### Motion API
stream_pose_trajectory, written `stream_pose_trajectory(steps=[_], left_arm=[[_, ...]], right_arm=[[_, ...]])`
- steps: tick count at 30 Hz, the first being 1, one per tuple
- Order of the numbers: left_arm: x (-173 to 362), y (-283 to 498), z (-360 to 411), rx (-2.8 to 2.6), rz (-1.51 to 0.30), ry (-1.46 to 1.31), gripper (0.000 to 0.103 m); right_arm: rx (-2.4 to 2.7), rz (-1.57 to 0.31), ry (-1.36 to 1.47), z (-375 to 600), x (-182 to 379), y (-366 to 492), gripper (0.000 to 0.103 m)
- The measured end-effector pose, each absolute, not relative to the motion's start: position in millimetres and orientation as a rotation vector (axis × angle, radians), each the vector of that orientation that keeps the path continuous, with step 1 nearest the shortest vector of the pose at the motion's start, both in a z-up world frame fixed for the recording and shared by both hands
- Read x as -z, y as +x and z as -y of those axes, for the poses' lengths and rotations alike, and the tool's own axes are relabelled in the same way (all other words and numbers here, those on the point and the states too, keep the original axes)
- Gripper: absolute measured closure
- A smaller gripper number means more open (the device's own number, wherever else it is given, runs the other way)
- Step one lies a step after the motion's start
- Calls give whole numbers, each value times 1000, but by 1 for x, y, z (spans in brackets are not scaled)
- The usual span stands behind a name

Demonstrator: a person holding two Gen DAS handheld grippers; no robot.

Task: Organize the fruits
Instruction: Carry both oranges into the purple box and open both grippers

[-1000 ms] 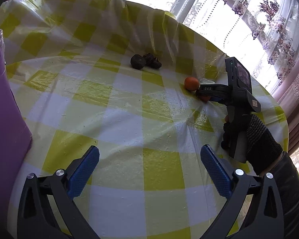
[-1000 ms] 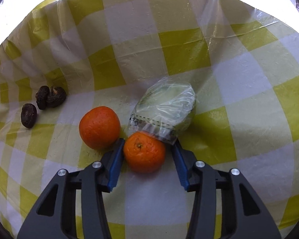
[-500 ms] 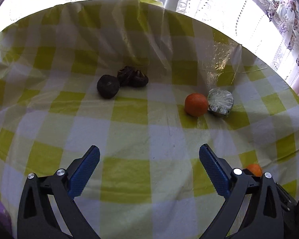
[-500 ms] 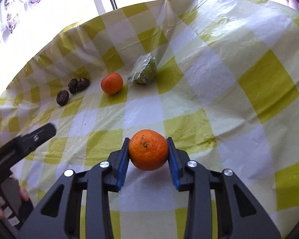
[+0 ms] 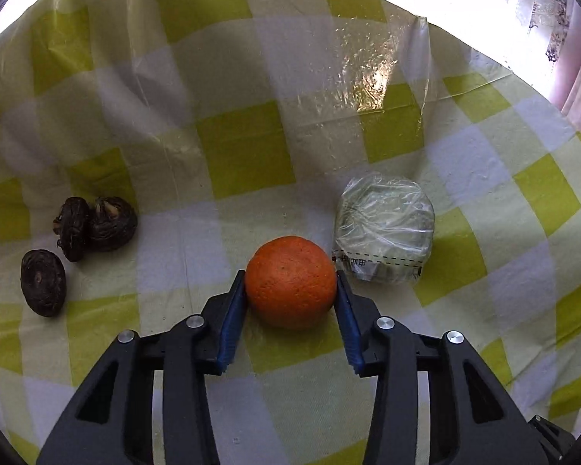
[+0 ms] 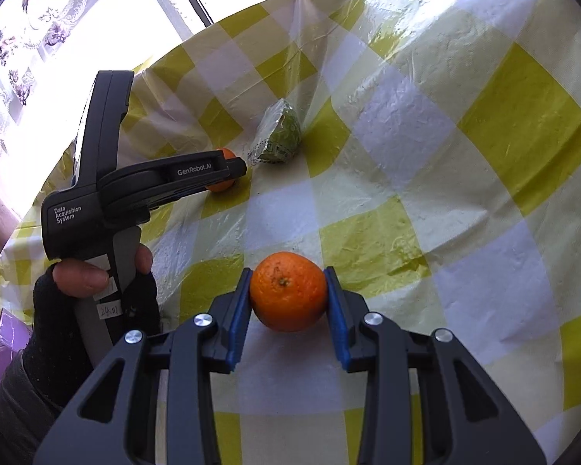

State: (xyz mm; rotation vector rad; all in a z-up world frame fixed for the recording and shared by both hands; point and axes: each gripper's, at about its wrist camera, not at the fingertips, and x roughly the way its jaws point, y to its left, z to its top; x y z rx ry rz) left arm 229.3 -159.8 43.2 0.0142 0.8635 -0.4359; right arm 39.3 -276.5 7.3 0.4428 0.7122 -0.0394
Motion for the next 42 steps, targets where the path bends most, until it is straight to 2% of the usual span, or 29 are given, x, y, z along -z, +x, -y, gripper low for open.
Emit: stream_pose_trajectory(steps=[14, 22, 31, 42], left_arm=[[-46, 46, 16, 272, -769, -219, 62], [-35, -32, -21, 273, -772, -309, 62], [-41, -55, -6, 295, -687, -197, 62], [-42, -59, -12, 291, -671, -215, 62]], right_arm=[[50, -708, 445, 278, -6, 37, 67], [48, -711, 447, 279, -5, 38, 67], [87, -704, 447, 278, -6, 34, 67], [41, -715, 309, 195, -2, -51, 67]])
